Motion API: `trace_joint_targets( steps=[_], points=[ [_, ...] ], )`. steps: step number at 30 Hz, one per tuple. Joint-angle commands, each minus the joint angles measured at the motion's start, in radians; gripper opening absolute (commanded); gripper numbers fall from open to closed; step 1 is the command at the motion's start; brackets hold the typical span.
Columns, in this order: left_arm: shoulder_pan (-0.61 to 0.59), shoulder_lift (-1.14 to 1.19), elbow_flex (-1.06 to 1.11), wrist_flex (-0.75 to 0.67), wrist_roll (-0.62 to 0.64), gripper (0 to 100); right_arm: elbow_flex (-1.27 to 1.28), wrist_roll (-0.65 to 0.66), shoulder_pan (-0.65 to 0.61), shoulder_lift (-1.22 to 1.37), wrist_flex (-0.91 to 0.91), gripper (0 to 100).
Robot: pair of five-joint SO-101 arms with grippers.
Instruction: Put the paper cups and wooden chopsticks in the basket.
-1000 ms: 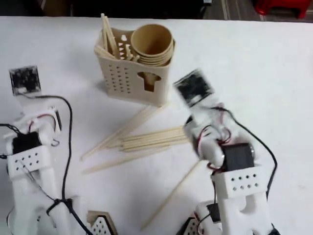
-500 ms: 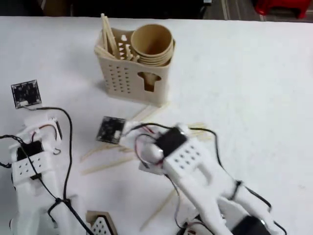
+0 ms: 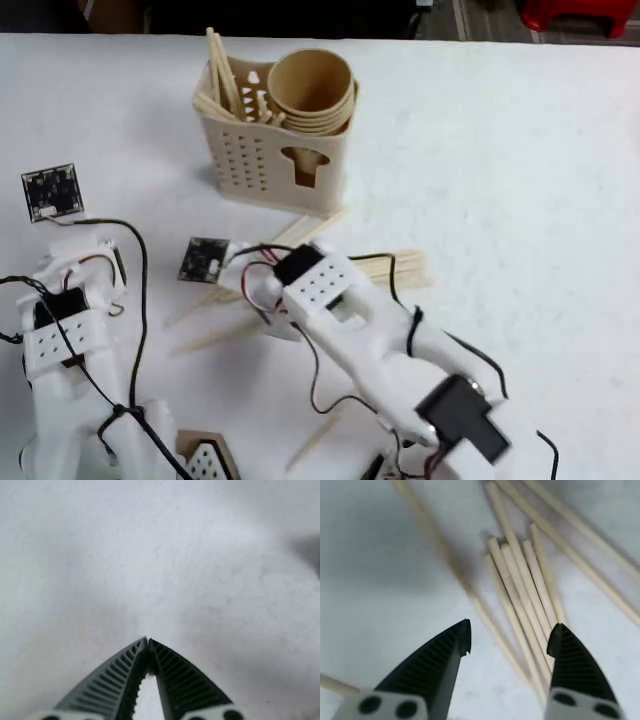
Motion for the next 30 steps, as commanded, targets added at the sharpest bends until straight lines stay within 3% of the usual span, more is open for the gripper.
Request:
trace_joint_targets(
  steps=[1,10,16,30],
  points=[
    [-0.008,-0.022,-0.003,-0.028,0.008,2,-0.043,0.054,-0.005,0.041,-0.064,25.5],
    [-0.008,-0.021,-0.003,-0.028,0.008,2,-0.074,0.103,0.025,0.180,-0.133,23.4],
    [-0.008,-0.019,-0.003,-0.028,0.008,2,-0.178,0.104,0.054,0.275,-0.076,2.2],
    [-0.008,-0.024,0.028,-0.078,0.006,2,-0.308,0.095,0.062,0.199,0.173,1.9]
  ],
)
